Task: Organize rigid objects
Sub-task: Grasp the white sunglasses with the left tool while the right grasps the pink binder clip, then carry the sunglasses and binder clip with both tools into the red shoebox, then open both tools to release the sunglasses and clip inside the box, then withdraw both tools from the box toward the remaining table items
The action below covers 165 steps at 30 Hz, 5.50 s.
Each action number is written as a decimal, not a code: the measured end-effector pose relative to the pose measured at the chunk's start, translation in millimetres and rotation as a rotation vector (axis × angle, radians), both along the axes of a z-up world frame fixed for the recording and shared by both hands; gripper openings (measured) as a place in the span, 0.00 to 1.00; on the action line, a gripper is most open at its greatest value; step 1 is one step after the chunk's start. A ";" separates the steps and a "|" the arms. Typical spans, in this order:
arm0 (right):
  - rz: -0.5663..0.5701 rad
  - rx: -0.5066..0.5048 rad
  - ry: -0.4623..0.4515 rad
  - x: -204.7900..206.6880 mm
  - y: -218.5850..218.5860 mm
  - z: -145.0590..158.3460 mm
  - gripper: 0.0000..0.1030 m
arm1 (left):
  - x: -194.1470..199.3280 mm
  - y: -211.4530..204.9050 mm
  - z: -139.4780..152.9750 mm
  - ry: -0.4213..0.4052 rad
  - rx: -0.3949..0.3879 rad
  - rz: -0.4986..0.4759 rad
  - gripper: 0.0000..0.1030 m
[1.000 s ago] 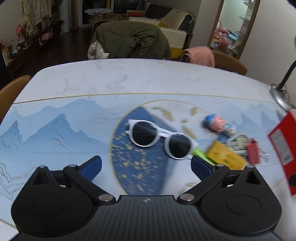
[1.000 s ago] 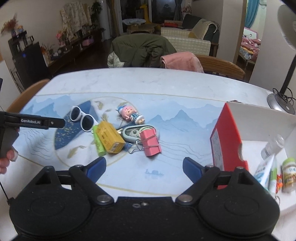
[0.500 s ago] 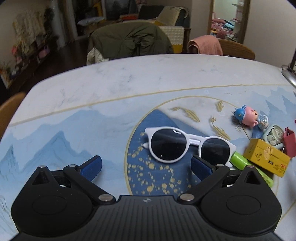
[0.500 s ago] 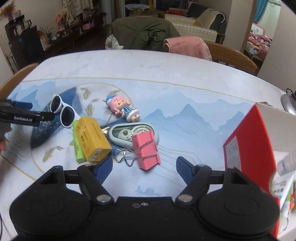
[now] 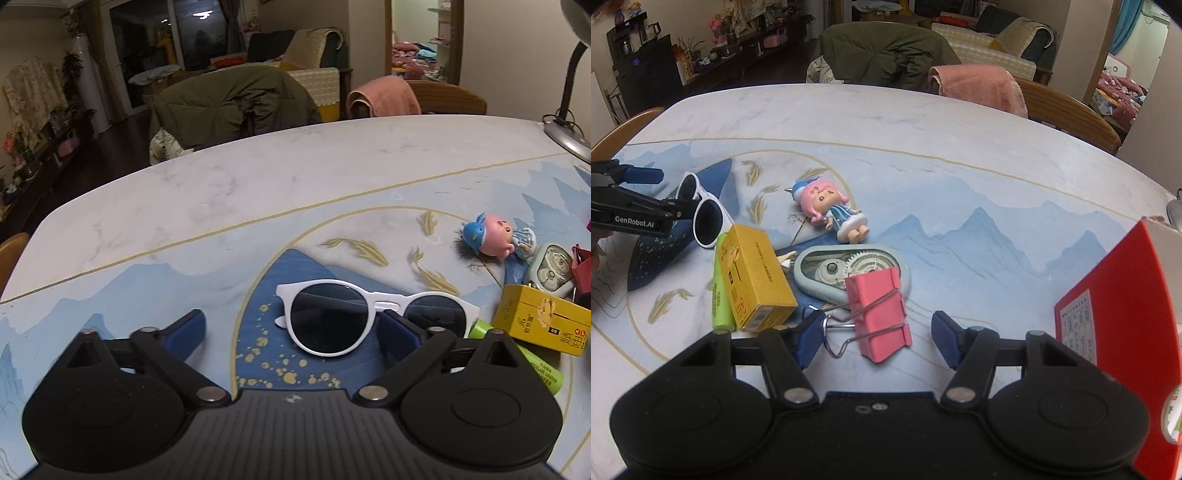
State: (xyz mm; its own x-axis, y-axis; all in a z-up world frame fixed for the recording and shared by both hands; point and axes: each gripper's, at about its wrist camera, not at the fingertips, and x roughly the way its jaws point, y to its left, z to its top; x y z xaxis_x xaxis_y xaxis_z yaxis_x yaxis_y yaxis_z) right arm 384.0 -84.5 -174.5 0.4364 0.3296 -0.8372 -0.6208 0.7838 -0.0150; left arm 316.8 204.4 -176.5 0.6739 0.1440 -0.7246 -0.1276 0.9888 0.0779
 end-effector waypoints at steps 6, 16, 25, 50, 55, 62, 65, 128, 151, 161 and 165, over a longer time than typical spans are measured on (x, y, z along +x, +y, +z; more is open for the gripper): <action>0.020 0.015 0.009 2.0 2.6 -2.6 0.44 | 3.4 -4.2 2.2 -0.015 -0.011 -0.052 0.63; -0.012 0.049 -0.017 -4.6 -6.6 7.7 0.22 | -0.9 -7.0 8.5 -0.010 -0.016 -0.046 0.47; -0.042 0.099 -0.013 -25.9 -20.4 26.6 0.22 | -33.8 -8.7 34.6 -0.024 -0.073 0.008 0.47; -0.031 0.216 -0.042 -95.4 -116.3 123.3 0.22 | -95.6 -158.8 160.0 -0.112 -0.205 -0.199 0.47; -0.039 0.225 -0.055 -91.6 -145.9 131.7 0.22 | -88.2 -197.9 168.8 -0.116 -0.226 -0.238 0.47; -0.065 0.231 -0.073 -79.0 -194.3 135.3 0.22 | -68.3 -259.8 173.4 -0.115 -0.230 -0.294 0.47; -0.087 0.229 -0.076 -69.6 -216.0 133.5 0.22 | -57.4 -285.4 171.7 -0.110 -0.233 -0.316 0.47; -0.149 0.034 0.056 35.7 -318.1 38.2 0.39 | 127.1 -427.2 57.5 0.304 -0.207 -0.256 0.65; -0.142 0.132 -0.041 -11.4 -314.7 93.9 0.78 | 39.1 -389.8 136.0 0.052 -0.218 -0.265 0.66; -0.146 0.197 -0.117 -52.8 -288.9 122.5 0.96 | -21.3 -337.1 157.6 -0.033 -0.216 -0.210 0.74; -0.132 0.231 -0.123 -68.0 -269.2 130.1 0.99 | -43.3 -307.8 159.1 -0.051 -0.216 -0.176 0.82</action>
